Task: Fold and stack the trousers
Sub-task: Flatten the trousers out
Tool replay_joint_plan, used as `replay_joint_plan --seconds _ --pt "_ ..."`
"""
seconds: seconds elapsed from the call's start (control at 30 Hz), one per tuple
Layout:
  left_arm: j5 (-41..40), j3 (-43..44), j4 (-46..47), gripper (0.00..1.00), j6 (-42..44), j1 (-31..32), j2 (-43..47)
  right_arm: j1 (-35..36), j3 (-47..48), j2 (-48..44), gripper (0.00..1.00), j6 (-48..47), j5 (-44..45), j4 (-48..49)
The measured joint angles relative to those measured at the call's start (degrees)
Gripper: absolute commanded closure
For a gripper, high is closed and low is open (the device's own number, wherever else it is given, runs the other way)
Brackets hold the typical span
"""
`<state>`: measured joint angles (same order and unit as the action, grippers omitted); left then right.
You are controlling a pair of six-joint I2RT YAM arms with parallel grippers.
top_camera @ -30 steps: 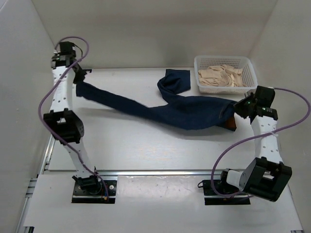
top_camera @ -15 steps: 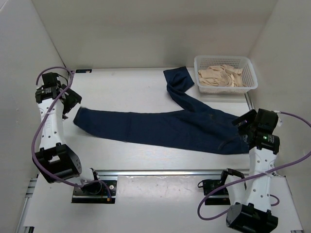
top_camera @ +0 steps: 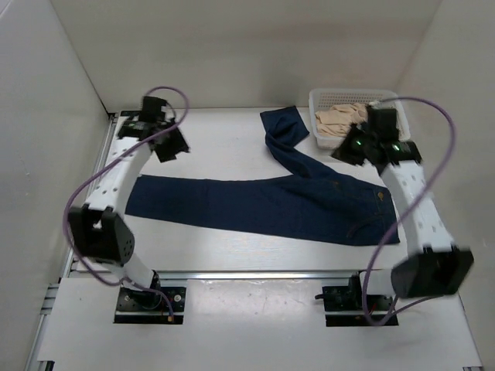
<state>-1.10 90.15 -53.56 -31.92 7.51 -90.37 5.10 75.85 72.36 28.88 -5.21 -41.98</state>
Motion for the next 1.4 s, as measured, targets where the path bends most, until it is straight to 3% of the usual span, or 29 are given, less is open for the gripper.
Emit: replay_joint_plan --seconds 0.07,0.13,0.23,0.33,0.5,0.63,0.77,0.9,1.03,1.2,1.23,1.27,1.33,1.37,1.4 --pt "1.27 -0.66 1.33 0.07 -0.94 3.8 -5.09 4.0 6.21 10.58 0.55 -2.1 -1.88 2.12" --pt "3.37 -0.98 1.73 0.01 -1.51 5.84 -10.03 6.36 10.8 19.87 0.33 -3.54 -3.5 2.89" --pt "5.05 -1.77 2.05 0.01 -2.21 7.21 -16.09 7.93 19.65 32.35 0.11 -4.72 -4.35 0.98" --pt "5.35 -3.85 2.6 0.03 -2.75 7.8 -18.1 9.07 29.14 42.51 0.01 -5.33 -4.39 -0.72" --pt "7.63 -9.84 4.74 0.04 -3.37 6.27 -17.31 12.59 41.51 53.72 0.01 -5.6 -1.2 -2.93" --pt "8.0 -14.16 4.81 0.05 -3.52 4.28 -17.25 15.58 45.9 58.73 0.13 -5.38 0.87 -3.3" --pt "8.63 -17.03 5.46 0.06 -1.73 3.04 -15.04 17.16 45.77 61.05 0.34 -4.76 2.14 -3.37" --pt "9.84 -18.62 5.29 0.06 0.52 0.0 -8.37 18.18 45.11 62.01 1.0 -4.11 3.93 -3.13" --pt "11.06 -18.56 5.18 0.06 2.91 -3.96 -1.03 18.82 39.95 61.11 1.0 -3.34 5.79 -2.08" --pt "12.39 -17.88 4.11 0.06 4.94 -4.87 3.48 20.17 22.32 52.48 1.0 -3.8 8.85 0.72" --pt "12.63 -17.88 4.02 0.06 5.11 -4.87 3.72 20.76 19.19 49.77 0.88 -3.93 9.73 0.63" --pt "12.81 -17.88 3.91 0.06 5.31 -4.79 3.85 21.31 17.51 47.69 0.58 -4.13 10.43 0.52" --pt "13.33 -17.88 3.65 0.04 5.57 -4.72 3.85 22.27 17.14 44.3 0.1 -4.63 11.52 0.72" --pt "13.62 -17.88 3.52 0.04 5.7 -4.72 3.85 22.69 18.29 43.3 0.01 -5.46 11.54 0.98" --pt "14.03 -17.88 3.41 0.04 5.79 -4.72 3.87 22.82 20.09 43.1 0.01 -5.6 11.26 0.83"
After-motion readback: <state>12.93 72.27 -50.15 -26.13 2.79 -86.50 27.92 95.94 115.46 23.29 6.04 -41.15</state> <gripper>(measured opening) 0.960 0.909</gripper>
